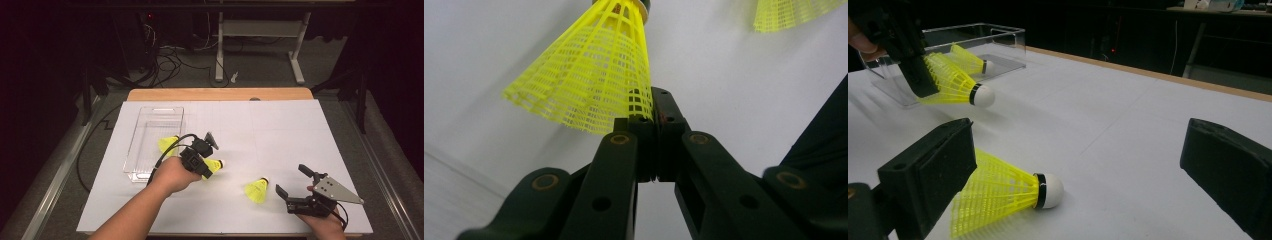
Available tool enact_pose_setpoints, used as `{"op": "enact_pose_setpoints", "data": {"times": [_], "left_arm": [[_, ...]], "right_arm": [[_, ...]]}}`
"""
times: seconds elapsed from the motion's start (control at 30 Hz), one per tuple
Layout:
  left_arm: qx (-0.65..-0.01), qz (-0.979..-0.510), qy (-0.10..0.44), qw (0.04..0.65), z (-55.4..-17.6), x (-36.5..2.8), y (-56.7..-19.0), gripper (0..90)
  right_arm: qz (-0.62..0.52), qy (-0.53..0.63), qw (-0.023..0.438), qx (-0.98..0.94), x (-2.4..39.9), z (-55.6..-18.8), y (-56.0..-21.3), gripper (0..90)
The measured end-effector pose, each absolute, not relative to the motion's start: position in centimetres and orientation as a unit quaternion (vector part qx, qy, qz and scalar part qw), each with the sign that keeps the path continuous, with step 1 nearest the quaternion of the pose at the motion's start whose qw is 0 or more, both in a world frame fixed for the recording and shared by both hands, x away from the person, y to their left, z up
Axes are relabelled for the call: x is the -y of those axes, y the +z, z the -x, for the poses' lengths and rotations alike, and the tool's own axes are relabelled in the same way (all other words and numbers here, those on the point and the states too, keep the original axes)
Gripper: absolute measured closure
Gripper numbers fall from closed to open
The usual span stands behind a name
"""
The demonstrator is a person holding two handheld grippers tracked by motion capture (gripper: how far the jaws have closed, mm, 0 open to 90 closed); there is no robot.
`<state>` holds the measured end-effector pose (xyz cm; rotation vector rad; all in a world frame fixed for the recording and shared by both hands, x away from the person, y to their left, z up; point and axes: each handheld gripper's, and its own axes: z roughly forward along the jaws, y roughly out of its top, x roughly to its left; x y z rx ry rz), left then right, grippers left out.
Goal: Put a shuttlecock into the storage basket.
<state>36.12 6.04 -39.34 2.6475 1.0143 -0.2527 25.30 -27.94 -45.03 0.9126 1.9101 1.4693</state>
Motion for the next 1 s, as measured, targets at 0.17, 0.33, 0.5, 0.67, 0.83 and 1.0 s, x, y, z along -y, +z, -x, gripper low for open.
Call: {"op": "enact_pose_setpoints", "data": {"times": [0.17, 0.33, 0.5, 0.67, 0.83, 1.0], "left_arm": [[-0.354, -0.921, -0.088, 0.14, -35.5, -6.6, -39.5, 89.1], [-0.354, -0.92, -0.089, 0.143, -34.9, -6.9, -39.6, 89.1], [-0.343, -0.924, -0.096, 0.137, -34.3, -6.8, -39.8, 88.9], [-0.343, -0.924, -0.1, 0.138, -34.0, -6.8, -39.8, 88.9], [-0.34, -0.924, -0.109, 0.139, -33.9, -7.0, -39.4, 88.8], [-0.342, -0.922, -0.107, 0.147, -33.9, -7.4, -38.1, 88.7]], "right_arm": [[-0.34, 0.547, 0.278, -0.713, 27.9, -25.3, -45.0, 2.1], [-0.34, 0.547, 0.278, -0.713, 27.9, -25.3, -45.0, 2.1], [-0.34, 0.546, 0.278, -0.713, 27.9, -25.3, -45.1, 2.1], [-0.34, 0.546, 0.278, -0.713, 27.8, -25.3, -45.1, 2.1], [-0.34, 0.547, 0.278, -0.713, 27.9, -25.3, -45.0, 2.1], [-0.341, 0.546, 0.278, -0.713, 27.9, -25.3, -45.1, 2.1]]}}
